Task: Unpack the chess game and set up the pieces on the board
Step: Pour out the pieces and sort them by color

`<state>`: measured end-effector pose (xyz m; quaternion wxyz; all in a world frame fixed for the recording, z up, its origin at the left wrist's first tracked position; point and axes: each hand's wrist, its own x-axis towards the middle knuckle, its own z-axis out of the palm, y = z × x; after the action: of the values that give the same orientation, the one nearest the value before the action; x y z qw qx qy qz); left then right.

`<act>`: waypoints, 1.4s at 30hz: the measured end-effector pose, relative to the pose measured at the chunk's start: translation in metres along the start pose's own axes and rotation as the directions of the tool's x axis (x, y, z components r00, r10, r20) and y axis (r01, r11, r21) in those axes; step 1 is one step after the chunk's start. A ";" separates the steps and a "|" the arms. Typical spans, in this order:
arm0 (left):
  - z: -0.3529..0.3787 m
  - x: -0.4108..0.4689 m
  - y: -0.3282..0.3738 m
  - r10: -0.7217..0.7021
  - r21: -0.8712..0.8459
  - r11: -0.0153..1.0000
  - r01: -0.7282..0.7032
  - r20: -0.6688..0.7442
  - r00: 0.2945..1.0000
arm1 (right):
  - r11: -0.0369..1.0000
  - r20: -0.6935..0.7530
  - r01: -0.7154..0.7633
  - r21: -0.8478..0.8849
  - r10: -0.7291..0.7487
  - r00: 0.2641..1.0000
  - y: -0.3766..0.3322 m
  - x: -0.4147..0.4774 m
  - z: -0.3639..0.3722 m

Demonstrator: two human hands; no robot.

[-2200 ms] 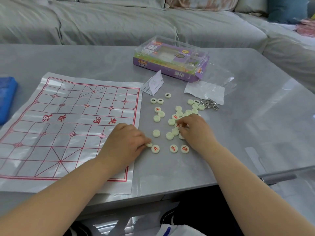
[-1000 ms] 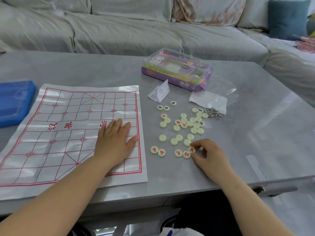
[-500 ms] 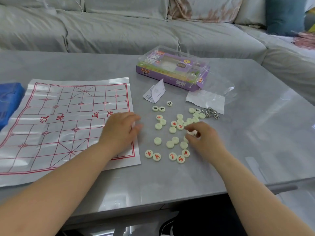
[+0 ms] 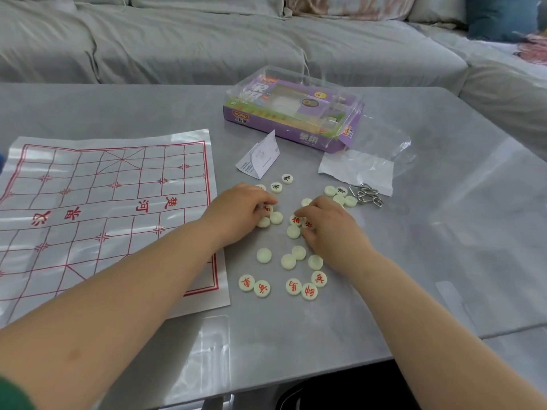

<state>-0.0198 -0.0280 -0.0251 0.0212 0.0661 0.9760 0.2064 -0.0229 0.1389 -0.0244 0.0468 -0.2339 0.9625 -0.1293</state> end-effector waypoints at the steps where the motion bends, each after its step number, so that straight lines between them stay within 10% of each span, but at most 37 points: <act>1: 0.000 0.000 -0.002 0.001 -0.016 1.000 -0.002 -0.011 1.000 | 1.000 -0.003 0.004 0.002 -0.004 1.000 0.000 0.001 0.000; 16: -0.010 -0.043 0.005 -0.011 -0.200 0.979 -0.034 -0.220 0.975 | 0.994 0.142 0.027 -0.108 -0.011 0.990 -0.006 0.014 -0.013; 37: 0.010 -0.085 0.007 0.010 -0.034 0.999 -0.019 -0.238 0.971 | 0.997 0.060 -0.074 -0.036 0.076 0.995 0.019 -0.076 -0.015; 42: 0.008 -0.070 0.017 0.039 0.185 0.982 -0.027 -0.066 0.997 | 0.999 -0.043 -0.023 0.032 0.025 0.999 0.007 -0.071 -0.009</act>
<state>0.0516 -0.0195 -0.0243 -0.0221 0.0769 0.9898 0.1181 0.0357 0.1798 -0.0154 0.0311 -0.2187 0.9639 -0.1490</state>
